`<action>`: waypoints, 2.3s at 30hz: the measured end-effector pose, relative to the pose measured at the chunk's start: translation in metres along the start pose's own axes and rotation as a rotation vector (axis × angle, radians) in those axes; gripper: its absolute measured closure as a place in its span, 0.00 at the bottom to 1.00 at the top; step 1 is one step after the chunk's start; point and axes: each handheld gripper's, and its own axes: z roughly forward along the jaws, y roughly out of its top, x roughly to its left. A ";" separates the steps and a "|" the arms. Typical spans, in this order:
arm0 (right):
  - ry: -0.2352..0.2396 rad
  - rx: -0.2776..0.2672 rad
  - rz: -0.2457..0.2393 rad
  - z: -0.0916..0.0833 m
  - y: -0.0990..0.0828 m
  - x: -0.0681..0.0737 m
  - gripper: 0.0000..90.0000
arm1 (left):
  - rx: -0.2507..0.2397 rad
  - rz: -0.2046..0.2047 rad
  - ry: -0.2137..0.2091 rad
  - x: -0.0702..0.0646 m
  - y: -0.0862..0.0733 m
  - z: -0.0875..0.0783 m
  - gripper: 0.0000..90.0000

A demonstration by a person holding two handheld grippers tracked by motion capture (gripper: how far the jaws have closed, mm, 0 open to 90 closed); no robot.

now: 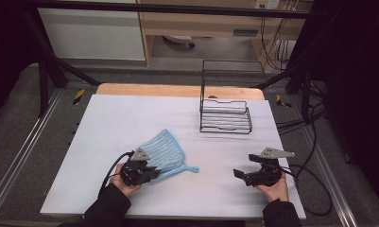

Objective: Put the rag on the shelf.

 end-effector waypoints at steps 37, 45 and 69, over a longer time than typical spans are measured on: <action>0.117 0.075 -0.084 0.073 0.048 0.066 0.13 | -0.158 -0.036 0.116 0.041 -0.020 -0.052 0.16; 0.118 0.133 -0.079 0.113 0.062 0.083 0.28 | -0.171 -0.053 0.133 0.052 -0.029 -0.058 0.13; 0.172 0.259 -0.014 0.157 0.057 0.099 0.74 | -0.176 -0.073 0.159 0.060 -0.034 -0.059 0.12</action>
